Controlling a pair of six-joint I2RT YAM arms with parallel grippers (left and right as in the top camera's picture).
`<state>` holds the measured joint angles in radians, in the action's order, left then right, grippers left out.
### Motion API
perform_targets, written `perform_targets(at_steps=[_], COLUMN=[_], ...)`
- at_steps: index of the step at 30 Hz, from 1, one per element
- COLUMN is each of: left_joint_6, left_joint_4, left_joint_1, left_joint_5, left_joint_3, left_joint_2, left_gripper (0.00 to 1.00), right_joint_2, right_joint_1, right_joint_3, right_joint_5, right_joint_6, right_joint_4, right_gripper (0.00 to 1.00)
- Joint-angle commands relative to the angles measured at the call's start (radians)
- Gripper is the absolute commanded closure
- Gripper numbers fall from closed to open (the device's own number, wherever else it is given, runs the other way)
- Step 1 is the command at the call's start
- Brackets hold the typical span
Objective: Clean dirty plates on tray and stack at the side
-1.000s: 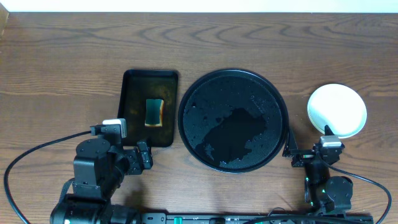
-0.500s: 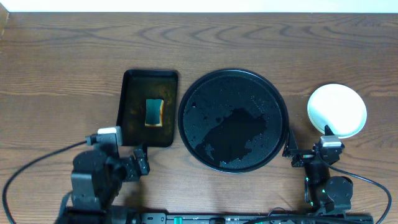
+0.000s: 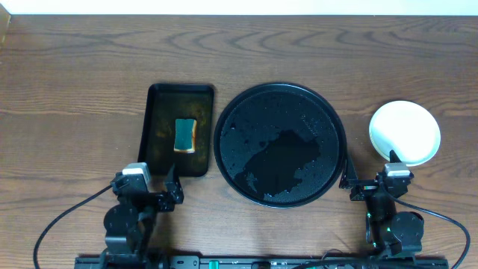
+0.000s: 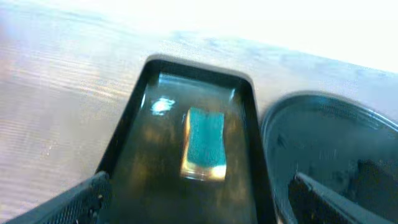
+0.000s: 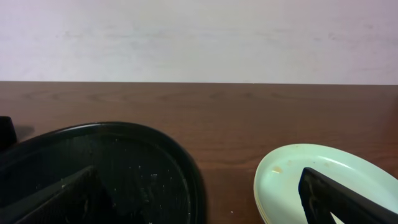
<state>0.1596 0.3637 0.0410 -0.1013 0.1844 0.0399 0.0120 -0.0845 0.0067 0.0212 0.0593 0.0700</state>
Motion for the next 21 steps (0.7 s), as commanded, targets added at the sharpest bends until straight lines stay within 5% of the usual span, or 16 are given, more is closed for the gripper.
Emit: perform_targets(at_steps=[1,8,13,21], left_joint_6=[-0.01,-0.097,-0.088,-0.084], left_joint_4=[-0.129,-0.444,-0.304,-0.3], left_joint_1=[-0.005,-0.005,-0.005,-0.004], left_joint_5=[0.01,0.02,0.02,0.02], left_joint_3=[-0.062,-0.174,-0.181,-0.18], left_joint_2=[-0.03,-0.039,-0.038,-0.038], left_gripper=[0.1,0.1,0.1,0.1], right_joint_2=[-0.006,-0.006,-0.006,-0.006], right_joint_1=[-0.008,-0.008,-0.008,-0.008], right_joint_3=[-0.001,-0.001,-0.001,-0.001], right_joint_5=[-0.003,-0.003,-0.003,-0.003], right_joint_6=[-0.008,-0.008,-0.008,-0.008], right_joint_4=[0.005,0.005,0.005,0.005], right_gripper=[0.01,0.01,0.01,0.01])
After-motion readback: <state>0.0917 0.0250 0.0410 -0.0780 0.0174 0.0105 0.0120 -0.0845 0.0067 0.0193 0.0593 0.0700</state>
